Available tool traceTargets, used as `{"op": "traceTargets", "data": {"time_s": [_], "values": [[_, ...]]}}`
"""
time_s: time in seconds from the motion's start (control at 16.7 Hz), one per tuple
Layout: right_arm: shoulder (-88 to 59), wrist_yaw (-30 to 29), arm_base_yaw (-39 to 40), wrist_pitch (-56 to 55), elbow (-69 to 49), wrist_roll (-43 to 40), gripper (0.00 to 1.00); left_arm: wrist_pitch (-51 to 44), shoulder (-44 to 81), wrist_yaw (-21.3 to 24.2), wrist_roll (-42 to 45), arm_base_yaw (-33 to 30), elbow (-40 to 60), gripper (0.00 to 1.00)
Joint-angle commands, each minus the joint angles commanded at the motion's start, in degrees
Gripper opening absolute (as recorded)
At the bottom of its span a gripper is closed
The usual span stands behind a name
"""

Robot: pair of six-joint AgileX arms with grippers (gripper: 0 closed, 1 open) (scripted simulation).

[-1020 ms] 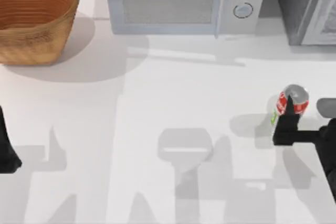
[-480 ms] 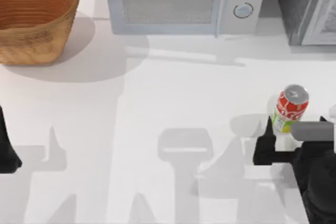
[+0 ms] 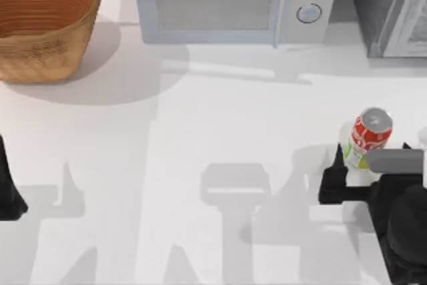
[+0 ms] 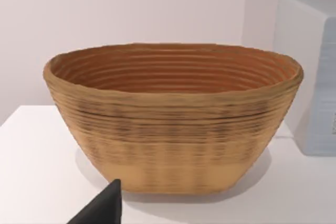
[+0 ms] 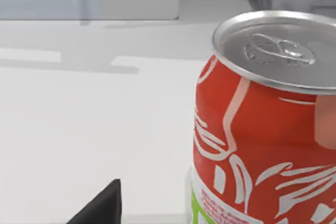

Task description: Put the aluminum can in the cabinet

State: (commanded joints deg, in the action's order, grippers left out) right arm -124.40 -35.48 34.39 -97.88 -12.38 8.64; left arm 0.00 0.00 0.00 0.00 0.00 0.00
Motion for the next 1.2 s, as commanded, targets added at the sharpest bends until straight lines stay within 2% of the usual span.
{"op": "traceTargets", "data": {"time_s": [0.36,0.66,1.2], "values": [[-2.8,5.9,-6.1,5.1,-8.9,-1.7,1.0,0.0,0.0,0.0,0.0,0.0,0.0,1.0],[-3.2,6.6,-6.8,5.7,-10.0,-1.9,1.0,0.0,0.0,0.0,0.0,0.0,0.0,1.0],[-3.2,6.6,-6.8,5.7,-10.0,-1.9,0.32,0.0,0.0,0.0,0.0,0.0,0.0,1.0]]}}
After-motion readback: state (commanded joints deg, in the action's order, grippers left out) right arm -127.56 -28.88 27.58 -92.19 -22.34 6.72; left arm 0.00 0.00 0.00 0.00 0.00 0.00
